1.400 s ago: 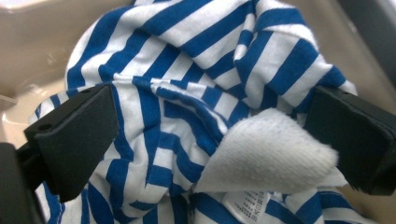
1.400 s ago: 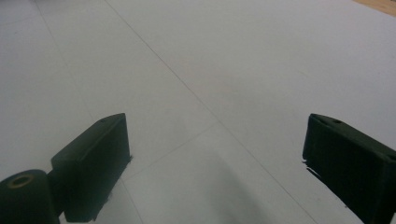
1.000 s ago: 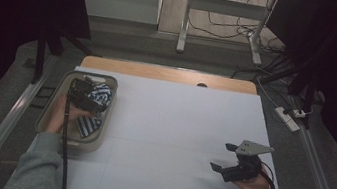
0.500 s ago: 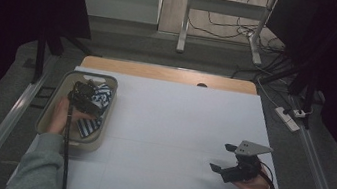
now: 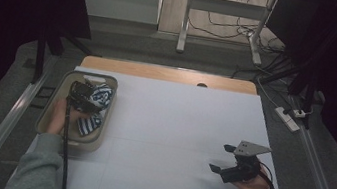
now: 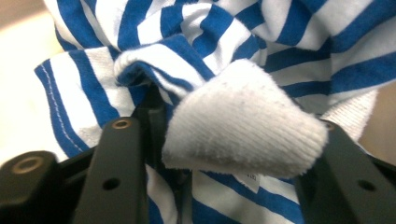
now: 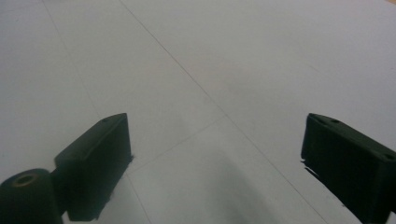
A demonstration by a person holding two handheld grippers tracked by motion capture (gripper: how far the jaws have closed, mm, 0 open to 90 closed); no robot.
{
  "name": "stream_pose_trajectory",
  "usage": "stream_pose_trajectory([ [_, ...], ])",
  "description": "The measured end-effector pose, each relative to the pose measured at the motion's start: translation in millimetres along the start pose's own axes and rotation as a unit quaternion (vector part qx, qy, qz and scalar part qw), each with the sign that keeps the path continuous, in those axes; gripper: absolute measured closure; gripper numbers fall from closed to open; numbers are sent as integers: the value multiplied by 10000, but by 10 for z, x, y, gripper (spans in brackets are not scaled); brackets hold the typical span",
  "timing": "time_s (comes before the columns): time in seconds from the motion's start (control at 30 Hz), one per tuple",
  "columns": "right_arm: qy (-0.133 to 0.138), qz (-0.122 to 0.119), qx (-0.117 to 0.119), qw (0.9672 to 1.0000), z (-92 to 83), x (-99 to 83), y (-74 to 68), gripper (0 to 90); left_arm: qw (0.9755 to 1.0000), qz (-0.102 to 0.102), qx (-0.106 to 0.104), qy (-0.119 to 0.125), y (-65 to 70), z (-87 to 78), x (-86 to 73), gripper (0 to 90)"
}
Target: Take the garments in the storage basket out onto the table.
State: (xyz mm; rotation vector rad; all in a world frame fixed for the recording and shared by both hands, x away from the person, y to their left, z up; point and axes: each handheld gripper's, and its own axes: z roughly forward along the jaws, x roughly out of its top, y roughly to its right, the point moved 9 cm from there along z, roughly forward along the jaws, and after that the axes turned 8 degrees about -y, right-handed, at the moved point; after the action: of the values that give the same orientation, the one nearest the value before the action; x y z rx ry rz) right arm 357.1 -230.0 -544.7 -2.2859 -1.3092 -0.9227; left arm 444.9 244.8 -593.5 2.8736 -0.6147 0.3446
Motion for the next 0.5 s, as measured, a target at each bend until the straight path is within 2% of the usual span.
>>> stream_pose_trajectory([
  [0.07, -1, -5, 14, 10000, 3, 0, -5, 95, 10000, 27, -9, 15, 5, -7, 2, 559],
  [0.23, 28, 5, 3, 10000, -5, 6, -1, 96, 9999, 97, 122, 35, -4, -35, 13, 602],
  [0.27, 46, 14, 6, 10000, -6, 8, -1, 95, 9996, 122, 204, 136, -15, -72, 24, 604],
  [0.3, 46, 14, 6, 10000, -6, 8, -1, 95, 9996, 122, 204, 136, -15, -72, 24, 607],
  [0.37, 49, 12, 3, 10000, -7, 8, 0, 96, 9990, 94, 264, 341, -35, -140, 41, 609],
  [0.5, 29, 8, -6, 10000, -3, 2, 6, 96, 9973, 42, 247, 692, -57, -280, 53, 609],
])
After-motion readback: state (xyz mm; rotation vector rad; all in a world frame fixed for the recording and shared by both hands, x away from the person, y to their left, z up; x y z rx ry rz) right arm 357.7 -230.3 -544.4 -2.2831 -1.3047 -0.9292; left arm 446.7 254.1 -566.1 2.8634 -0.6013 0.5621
